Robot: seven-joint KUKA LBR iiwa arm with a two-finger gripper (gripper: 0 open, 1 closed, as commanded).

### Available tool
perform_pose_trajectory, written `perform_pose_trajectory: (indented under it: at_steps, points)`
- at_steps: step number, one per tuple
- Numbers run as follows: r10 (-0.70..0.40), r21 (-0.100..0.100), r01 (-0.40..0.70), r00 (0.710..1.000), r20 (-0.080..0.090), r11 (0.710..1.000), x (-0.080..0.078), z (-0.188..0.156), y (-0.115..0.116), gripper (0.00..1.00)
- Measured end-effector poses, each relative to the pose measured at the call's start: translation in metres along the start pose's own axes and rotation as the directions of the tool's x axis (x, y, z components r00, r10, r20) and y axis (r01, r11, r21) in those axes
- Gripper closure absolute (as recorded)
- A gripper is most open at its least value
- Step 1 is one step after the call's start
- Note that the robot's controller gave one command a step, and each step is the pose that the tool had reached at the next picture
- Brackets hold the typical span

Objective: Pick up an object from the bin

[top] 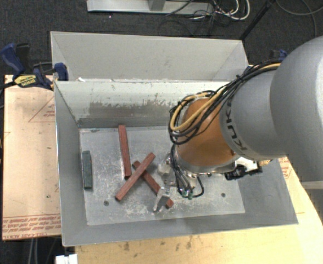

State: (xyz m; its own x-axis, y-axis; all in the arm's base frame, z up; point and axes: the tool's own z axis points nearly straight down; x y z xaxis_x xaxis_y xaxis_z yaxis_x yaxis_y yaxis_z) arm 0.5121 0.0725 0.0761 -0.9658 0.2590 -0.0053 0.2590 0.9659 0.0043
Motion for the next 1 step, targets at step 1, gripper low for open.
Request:
perform_pose_trajectory:
  at_steps: [1]
  points:
    - [0.030, -0.002, -0.030, 0.999, 0.013, 1.000, -0.0025, -0.0052, 0.0031, 1.00]
